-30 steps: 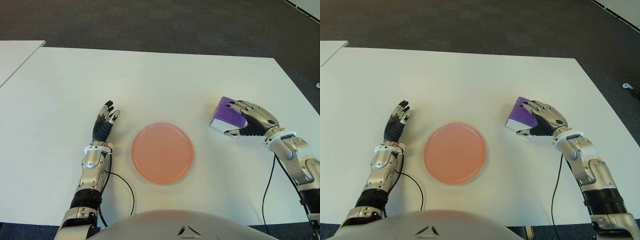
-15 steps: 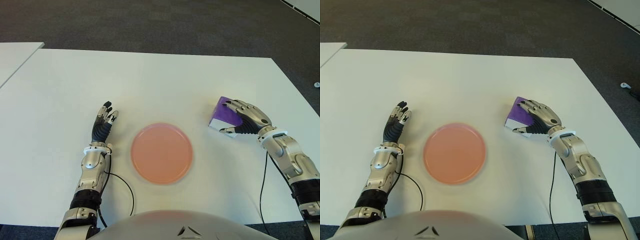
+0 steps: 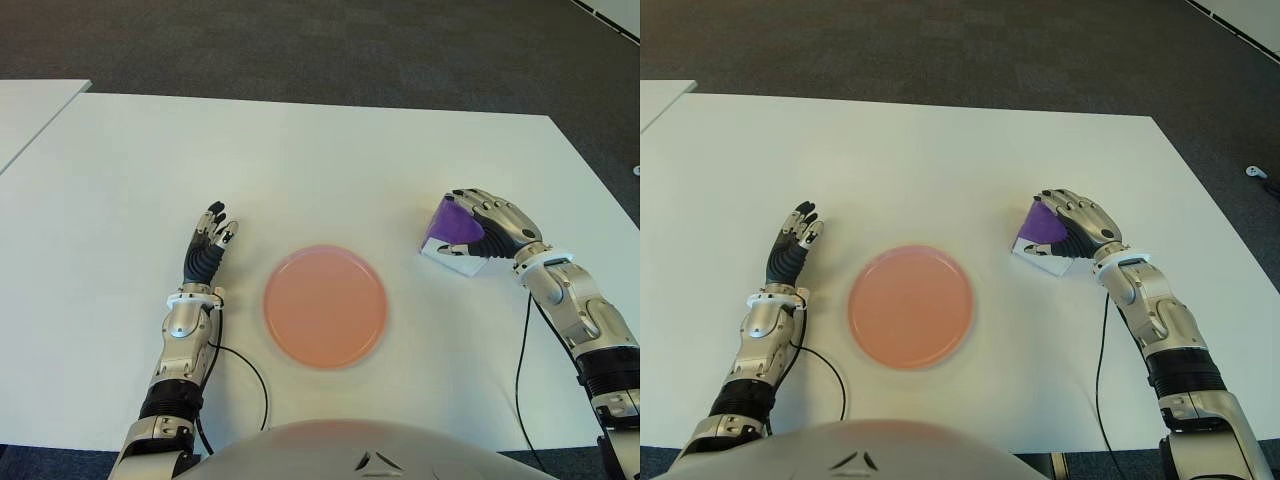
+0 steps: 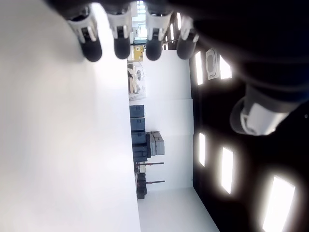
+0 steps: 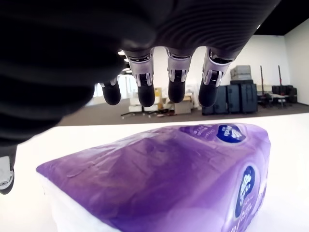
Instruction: Put the tissue paper into the plate.
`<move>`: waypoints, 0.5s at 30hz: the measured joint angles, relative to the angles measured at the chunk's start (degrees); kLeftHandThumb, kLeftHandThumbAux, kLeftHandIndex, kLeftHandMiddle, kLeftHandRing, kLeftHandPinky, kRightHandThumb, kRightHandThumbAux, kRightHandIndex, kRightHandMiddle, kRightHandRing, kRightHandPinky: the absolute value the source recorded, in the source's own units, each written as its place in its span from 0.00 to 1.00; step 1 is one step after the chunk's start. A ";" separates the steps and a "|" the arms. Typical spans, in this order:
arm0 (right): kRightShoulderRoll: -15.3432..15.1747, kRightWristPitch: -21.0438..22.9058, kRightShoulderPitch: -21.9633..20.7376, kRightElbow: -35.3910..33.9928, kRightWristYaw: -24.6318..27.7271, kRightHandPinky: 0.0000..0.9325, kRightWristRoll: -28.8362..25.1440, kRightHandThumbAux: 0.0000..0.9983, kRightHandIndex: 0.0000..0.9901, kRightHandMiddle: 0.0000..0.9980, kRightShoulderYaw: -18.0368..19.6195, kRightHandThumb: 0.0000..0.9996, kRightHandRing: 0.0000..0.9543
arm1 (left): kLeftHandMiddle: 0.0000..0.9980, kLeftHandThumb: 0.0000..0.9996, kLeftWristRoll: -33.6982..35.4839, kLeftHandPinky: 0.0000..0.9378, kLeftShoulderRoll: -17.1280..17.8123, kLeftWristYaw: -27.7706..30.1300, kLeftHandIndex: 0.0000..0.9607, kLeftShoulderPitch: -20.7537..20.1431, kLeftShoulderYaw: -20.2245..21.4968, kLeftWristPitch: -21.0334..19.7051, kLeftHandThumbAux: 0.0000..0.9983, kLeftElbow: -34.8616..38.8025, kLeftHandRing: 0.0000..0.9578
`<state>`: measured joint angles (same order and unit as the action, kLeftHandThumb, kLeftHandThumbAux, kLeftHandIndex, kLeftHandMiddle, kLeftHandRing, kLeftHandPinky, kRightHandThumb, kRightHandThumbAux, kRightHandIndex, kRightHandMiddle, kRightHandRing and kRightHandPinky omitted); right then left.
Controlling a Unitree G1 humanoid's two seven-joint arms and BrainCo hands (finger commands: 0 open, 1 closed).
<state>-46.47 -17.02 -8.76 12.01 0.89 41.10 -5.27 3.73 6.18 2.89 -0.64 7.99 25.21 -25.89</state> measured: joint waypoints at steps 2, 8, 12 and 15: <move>0.00 0.22 0.00 -0.27 0.01 0.00 -0.25 0.44 0.00 0.00 0.13 0.22 0.00 | 0.00 0.00 0.00 0.00 0.01 0.00 0.00 0.07 0.03 -0.13 0.47 0.01 0.00; 0.00 0.92 -0.01 -0.79 0.14 0.00 -0.79 0.44 0.00 0.00 0.32 0.22 0.00 | 0.00 0.00 0.01 0.00 0.05 0.00 0.00 0.21 0.05 -0.22 0.47 0.02 0.00; 0.06 1.16 -0.16 -0.72 0.48 0.00 -0.81 0.44 0.00 0.00 0.19 0.22 0.00 | 0.00 0.00 0.04 0.00 0.08 0.00 0.00 0.21 0.04 -0.19 0.47 0.03 0.00; 0.26 1.48 -0.63 -0.13 0.61 0.00 -0.77 0.44 0.00 0.00 -0.10 0.22 0.00 | 0.00 0.00 0.07 0.00 0.08 0.00 0.00 0.21 0.02 -0.21 0.47 0.05 0.00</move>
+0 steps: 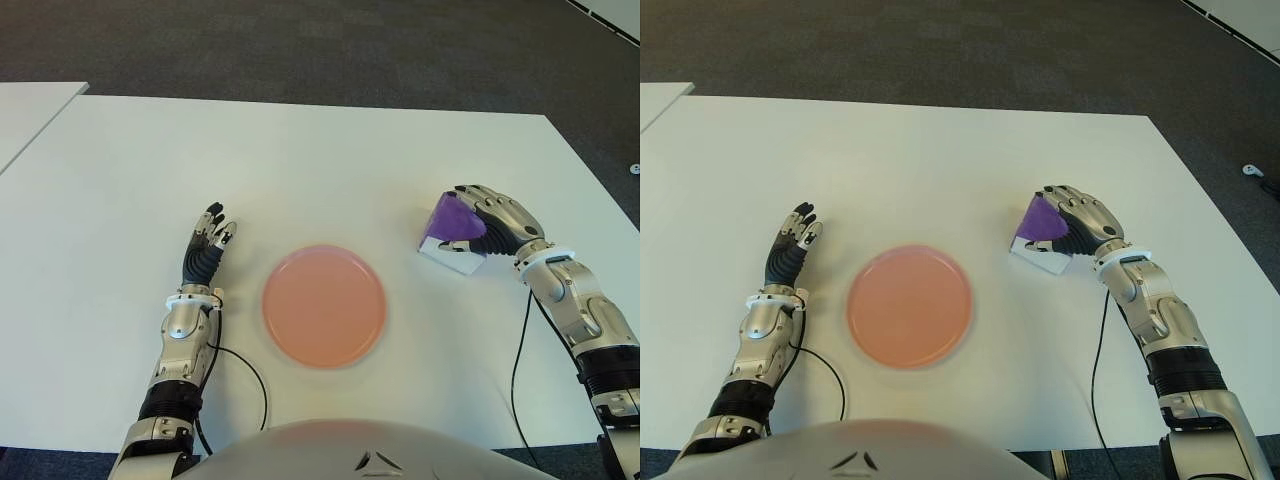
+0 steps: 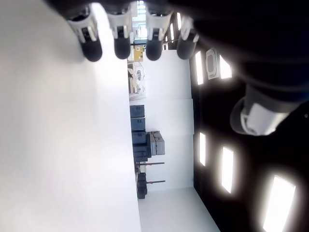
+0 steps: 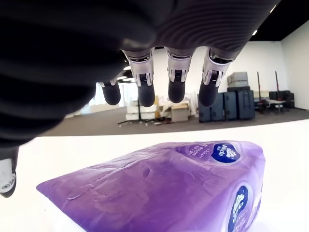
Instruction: Put the tissue paper into the plate.
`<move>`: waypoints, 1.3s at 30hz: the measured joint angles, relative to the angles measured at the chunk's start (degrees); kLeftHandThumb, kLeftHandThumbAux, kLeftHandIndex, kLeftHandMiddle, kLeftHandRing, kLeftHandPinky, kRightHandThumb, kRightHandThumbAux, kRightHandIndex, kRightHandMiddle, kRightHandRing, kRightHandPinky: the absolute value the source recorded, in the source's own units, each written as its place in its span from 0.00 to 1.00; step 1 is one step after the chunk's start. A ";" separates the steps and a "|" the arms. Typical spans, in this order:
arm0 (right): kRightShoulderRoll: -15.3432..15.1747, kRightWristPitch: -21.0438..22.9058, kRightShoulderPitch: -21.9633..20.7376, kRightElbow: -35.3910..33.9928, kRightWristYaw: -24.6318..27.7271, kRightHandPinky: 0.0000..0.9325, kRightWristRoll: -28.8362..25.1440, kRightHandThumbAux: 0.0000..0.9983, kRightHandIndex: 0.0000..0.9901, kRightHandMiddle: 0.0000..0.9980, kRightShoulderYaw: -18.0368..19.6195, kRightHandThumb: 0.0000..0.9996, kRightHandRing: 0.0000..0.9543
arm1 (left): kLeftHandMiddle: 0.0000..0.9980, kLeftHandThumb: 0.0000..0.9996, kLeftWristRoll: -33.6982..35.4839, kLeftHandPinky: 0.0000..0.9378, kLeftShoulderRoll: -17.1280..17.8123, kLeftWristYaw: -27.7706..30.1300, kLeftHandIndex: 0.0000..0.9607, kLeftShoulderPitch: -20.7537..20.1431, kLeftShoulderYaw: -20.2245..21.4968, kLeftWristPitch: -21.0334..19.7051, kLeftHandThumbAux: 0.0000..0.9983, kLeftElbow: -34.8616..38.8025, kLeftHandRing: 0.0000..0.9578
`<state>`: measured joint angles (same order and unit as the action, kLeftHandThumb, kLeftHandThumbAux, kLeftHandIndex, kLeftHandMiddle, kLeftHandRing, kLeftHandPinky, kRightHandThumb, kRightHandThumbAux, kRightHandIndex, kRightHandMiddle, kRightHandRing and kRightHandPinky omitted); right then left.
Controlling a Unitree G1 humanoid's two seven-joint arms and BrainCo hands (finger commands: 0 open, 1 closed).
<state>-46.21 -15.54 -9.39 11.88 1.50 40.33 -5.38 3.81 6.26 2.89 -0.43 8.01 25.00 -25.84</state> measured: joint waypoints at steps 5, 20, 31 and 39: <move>0.20 0.61 -0.96 1.59 -0.01 0.00 0.20 0.44 0.00 0.00 -0.51 0.23 0.00 | 0.00 0.00 0.00 0.00 0.00 0.00 0.00 -0.02 -0.02 0.00 0.47 0.05 0.00; 0.24 1.76 -3.03 5.10 -0.20 0.00 0.28 0.43 0.00 0.00 -1.39 0.19 0.00 | 0.00 0.00 -0.52 0.00 0.00 -0.03 0.00 0.00 0.08 0.06 0.46 0.04 0.00; 0.25 1.35 -3.26 8.16 -1.37 0.00 0.37 0.43 0.00 0.00 -2.96 0.17 0.00 | 0.00 0.00 -0.49 0.00 0.00 -0.03 0.00 -0.04 0.26 0.45 0.46 -0.11 0.00; 0.28 1.00 -4.36 10.87 -3.32 0.00 1.30 0.43 0.00 0.00 -4.51 0.17 0.00 | 0.00 0.00 -0.48 0.00 0.03 -0.03 0.00 -0.04 0.28 0.62 0.46 -0.17 0.00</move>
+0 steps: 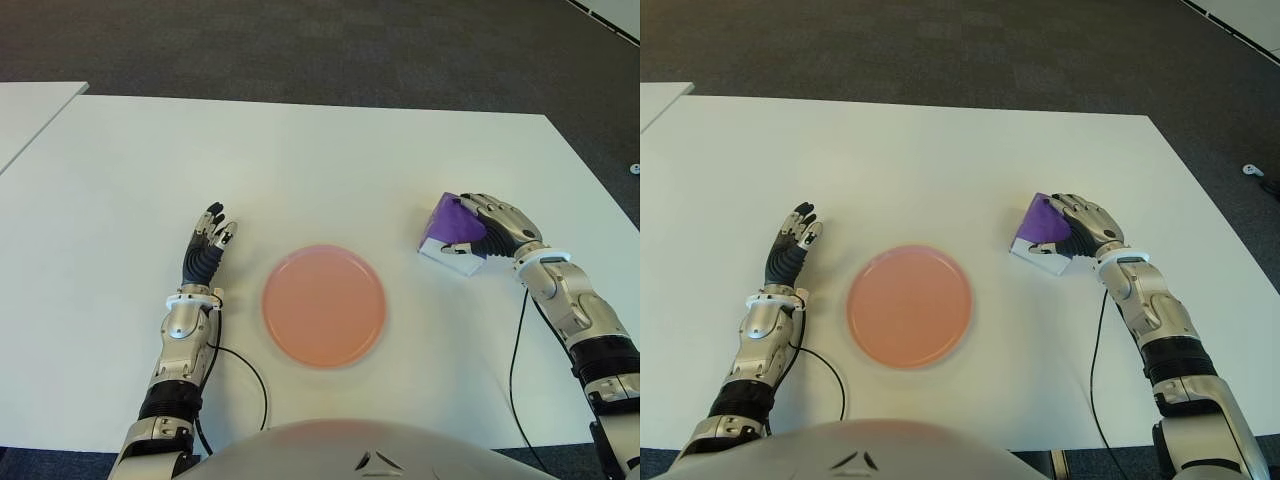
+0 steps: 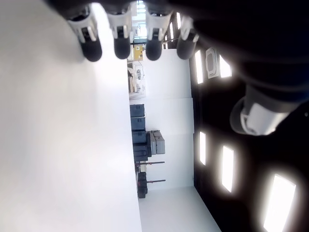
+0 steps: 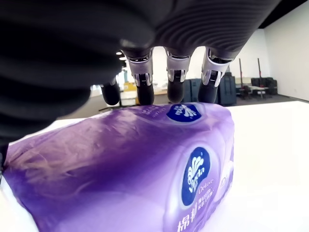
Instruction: Put the tissue paper into the plate.
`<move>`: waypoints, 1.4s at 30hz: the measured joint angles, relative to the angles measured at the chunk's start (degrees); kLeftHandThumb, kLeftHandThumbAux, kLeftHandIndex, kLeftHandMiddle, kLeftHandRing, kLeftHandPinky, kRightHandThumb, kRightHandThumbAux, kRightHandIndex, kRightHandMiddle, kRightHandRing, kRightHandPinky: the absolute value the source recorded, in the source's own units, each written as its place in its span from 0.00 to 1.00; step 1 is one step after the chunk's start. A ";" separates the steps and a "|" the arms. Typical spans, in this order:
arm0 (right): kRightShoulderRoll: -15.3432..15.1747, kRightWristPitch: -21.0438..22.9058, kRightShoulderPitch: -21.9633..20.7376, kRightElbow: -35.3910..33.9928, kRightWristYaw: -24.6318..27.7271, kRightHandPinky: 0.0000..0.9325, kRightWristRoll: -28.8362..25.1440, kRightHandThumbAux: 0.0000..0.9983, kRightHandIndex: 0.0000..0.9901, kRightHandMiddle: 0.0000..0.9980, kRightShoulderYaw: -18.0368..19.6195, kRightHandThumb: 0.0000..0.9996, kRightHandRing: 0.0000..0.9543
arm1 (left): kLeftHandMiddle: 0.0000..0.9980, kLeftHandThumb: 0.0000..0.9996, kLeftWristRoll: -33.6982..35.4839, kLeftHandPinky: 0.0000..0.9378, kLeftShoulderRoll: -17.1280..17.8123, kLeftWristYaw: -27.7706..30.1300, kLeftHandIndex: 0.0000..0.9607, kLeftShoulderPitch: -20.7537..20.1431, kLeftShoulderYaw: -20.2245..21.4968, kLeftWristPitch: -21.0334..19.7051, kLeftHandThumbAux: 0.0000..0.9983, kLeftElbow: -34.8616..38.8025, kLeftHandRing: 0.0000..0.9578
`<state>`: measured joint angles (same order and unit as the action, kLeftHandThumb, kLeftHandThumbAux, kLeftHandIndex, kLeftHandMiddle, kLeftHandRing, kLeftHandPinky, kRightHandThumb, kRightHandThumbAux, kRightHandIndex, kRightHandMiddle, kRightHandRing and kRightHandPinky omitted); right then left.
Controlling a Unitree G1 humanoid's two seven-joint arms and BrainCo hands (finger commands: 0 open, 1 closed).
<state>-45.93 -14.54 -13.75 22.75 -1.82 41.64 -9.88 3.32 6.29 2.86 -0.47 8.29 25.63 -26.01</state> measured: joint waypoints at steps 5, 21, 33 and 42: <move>0.13 -0.49 -0.69 1.88 -1.12 0.00 0.49 0.43 0.00 0.00 -1.16 0.17 0.00 | 0.00 0.00 -0.03 0.00 0.12 0.00 0.00 0.06 -0.10 0.00 0.45 0.09 0.00; 1.24 -1.70 -2.95 7.05 -5.76 0.00 1.30 0.42 0.00 0.00 -5.57 0.13 0.00 | 0.00 0.00 -0.44 0.00 0.62 0.00 0.00 0.37 -0.05 0.10 0.46 0.22 0.00; 1.25 -3.00 -4.09 9.21 -9.18 0.00 1.74 0.42 0.00 0.00 -8.34 0.13 0.00 | 0.00 0.00 -0.44 0.00 0.63 0.00 0.00 0.50 -0.06 0.13 0.46 0.35 0.00; 1.23 -3.04 -3.97 9.12 -9.68 0.00 1.69 0.43 0.00 0.00 -9.22 0.13 0.00 | 0.00 0.00 -0.45 0.00 0.66 0.00 0.00 1.02 -0.08 -0.25 0.46 1.06 0.00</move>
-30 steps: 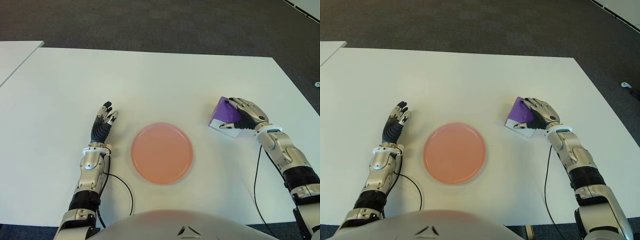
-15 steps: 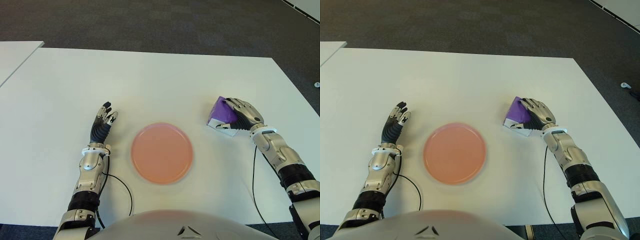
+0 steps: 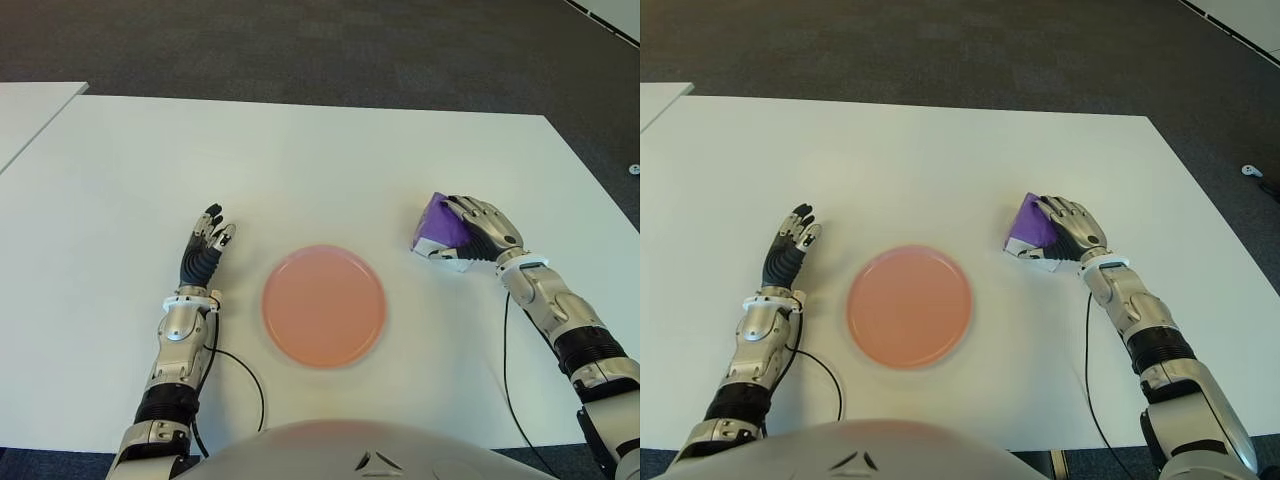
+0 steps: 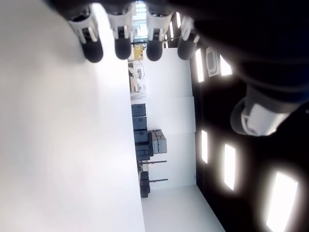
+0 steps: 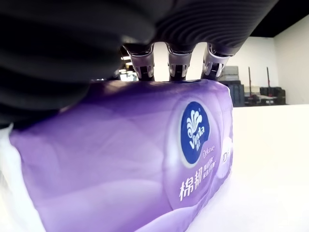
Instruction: Put the tissue paper into the plate.
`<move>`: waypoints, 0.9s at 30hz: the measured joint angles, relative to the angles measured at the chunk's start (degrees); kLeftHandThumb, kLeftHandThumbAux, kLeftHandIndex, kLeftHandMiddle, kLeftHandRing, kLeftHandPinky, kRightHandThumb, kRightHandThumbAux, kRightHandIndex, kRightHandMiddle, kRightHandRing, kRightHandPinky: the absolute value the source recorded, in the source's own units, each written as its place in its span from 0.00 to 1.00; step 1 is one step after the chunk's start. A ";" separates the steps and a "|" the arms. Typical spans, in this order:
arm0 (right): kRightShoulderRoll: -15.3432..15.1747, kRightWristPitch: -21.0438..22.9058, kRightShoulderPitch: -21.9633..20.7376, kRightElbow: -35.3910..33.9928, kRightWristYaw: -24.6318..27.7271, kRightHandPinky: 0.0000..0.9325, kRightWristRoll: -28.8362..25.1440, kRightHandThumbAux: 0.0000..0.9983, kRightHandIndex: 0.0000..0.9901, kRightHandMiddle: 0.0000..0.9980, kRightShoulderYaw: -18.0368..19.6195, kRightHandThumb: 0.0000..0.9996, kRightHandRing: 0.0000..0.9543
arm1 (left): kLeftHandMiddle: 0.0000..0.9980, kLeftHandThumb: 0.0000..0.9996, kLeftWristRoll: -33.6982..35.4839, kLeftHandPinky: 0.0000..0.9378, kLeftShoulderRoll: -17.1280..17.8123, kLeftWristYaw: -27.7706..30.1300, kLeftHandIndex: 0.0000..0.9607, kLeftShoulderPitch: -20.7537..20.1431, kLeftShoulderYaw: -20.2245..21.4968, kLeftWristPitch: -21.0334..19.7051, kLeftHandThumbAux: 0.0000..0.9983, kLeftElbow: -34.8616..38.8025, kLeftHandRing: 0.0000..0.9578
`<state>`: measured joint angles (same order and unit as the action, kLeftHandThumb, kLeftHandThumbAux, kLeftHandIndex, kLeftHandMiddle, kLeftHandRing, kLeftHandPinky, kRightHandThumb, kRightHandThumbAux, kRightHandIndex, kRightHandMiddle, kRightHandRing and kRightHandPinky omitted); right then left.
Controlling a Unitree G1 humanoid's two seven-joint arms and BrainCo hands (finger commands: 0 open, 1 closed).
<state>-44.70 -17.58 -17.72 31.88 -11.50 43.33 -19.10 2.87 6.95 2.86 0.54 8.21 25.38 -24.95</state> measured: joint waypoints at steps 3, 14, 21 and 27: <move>0.00 0.01 0.91 -0.49 -0.13 0.00 0.01 0.43 0.00 0.00 -0.15 0.14 0.00 | 0.00 0.00 0.00 0.00 0.00 0.00 0.00 0.13 0.00 -0.26 0.46 0.14 0.00; 0.77 0.97 2.14 1.77 -9.82 0.00 4.92 0.43 0.00 0.00 -4.31 0.14 0.00 | 0.00 0.00 0.03 0.00 0.02 0.00 0.00 0.61 -0.03 -0.46 0.45 0.43 0.00; 2.06 4.72 -0.03 6.56 -19.04 0.00 10.61 0.41 0.00 0.00 -9.12 0.13 0.00 | 0.00 0.00 0.03 0.00 0.02 0.00 0.00 0.87 0.00 -0.48 0.46 0.47 0.00; 2.17 7.83 -0.41 6.62 -21.91 0.00 11.83 0.40 0.00 0.00 -11.48 0.11 0.00 | 0.00 0.00 0.03 0.00 0.02 0.00 0.00 0.93 0.05 -0.48 0.46 0.45 0.00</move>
<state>-42.53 -9.75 -18.13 38.50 -33.41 55.16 -30.58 2.90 6.97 2.86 1.48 8.26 24.90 -24.50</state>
